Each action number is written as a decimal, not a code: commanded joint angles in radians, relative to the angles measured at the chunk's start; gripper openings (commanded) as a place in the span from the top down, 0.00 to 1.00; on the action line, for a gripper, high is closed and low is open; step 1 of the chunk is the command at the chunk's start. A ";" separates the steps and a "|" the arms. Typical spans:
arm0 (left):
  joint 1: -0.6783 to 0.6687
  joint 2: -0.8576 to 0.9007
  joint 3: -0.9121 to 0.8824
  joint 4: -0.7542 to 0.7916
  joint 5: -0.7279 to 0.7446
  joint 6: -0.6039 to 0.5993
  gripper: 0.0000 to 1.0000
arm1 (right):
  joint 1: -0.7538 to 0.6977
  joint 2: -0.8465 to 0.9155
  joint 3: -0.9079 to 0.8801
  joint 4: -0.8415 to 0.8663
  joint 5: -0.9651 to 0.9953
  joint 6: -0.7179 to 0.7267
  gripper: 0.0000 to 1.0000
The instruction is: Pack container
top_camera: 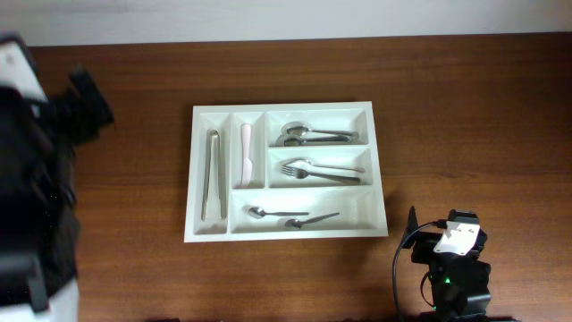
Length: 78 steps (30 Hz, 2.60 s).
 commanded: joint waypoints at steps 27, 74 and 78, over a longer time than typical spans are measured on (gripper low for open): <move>-0.003 -1.007 -1.376 0.438 0.024 -0.007 0.01 | -0.006 -0.011 -0.009 0.002 0.005 0.012 0.01; -0.034 -1.134 -1.549 0.480 0.050 -0.002 0.01 | -0.006 -0.011 -0.009 0.002 0.005 0.012 0.01; -0.034 -1.134 -1.549 0.479 0.050 -0.002 0.01 | -0.006 -0.011 -0.009 0.002 0.005 0.012 0.01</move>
